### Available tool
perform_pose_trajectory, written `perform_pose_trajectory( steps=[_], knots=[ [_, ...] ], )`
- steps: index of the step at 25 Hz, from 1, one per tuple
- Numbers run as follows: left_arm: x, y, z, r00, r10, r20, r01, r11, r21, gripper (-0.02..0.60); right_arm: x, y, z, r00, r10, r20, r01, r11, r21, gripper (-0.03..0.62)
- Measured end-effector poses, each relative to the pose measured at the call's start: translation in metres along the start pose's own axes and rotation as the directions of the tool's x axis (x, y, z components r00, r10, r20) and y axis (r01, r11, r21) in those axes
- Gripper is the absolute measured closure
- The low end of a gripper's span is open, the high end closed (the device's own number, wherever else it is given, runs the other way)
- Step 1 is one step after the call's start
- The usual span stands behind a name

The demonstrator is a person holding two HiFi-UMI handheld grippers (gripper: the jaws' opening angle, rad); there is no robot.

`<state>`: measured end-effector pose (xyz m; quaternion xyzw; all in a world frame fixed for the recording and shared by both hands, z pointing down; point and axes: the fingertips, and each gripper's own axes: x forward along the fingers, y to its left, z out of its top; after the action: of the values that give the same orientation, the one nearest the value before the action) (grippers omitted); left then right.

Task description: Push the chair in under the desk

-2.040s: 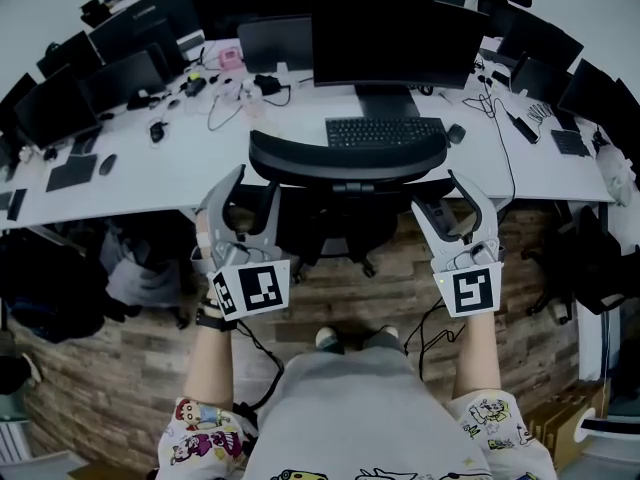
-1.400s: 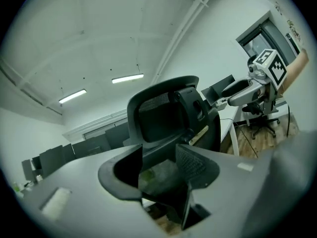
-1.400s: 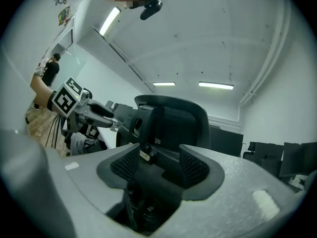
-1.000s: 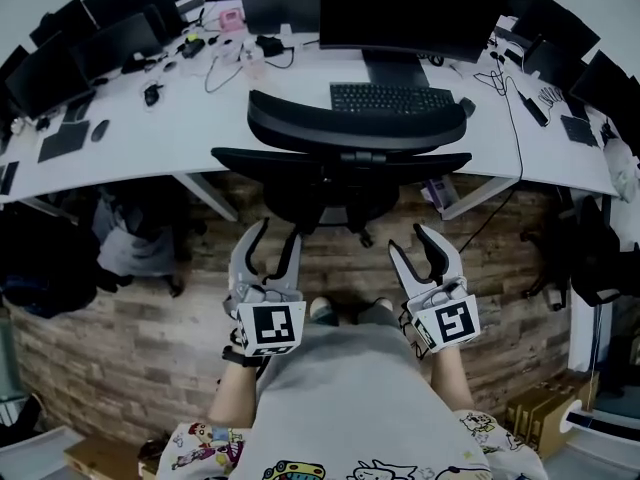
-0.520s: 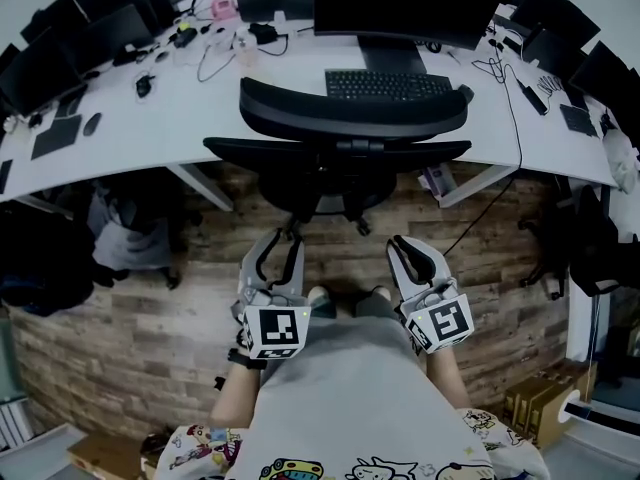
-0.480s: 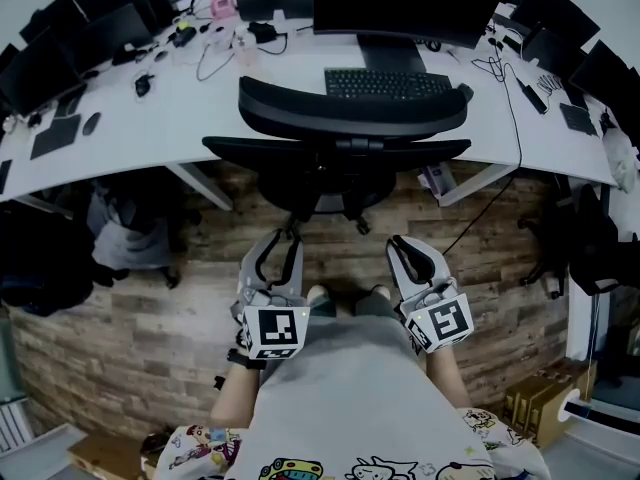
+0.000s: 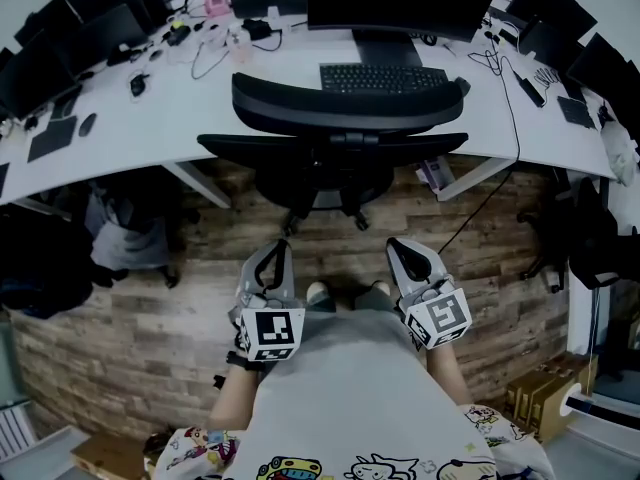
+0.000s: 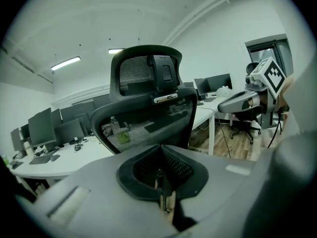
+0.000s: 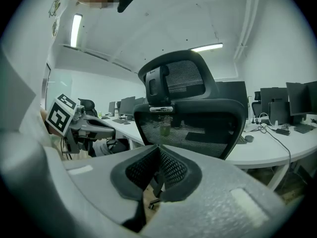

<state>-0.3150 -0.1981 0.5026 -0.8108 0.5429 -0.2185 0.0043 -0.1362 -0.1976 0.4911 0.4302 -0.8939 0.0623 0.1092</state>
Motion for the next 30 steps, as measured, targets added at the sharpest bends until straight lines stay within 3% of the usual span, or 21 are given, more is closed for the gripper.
perform_pose_trajectory(
  steps=[13,30],
  knots=[
    [0.001,0.007,-0.012,0.999,0.002,-0.035,-0.004,0.999,-0.051,0.571,0.000,0.003,-0.005,1.000,0.014,-0.021,-0.014,1.000,-0.006,0.594],
    [0.001,0.012,-0.011,1.000,0.013,-0.025,-0.014,0.998,-0.055,0.571,0.002,-0.001,-0.003,1.000,0.010,-0.010,-0.010,1.000,0.000,0.594]
  ],
)
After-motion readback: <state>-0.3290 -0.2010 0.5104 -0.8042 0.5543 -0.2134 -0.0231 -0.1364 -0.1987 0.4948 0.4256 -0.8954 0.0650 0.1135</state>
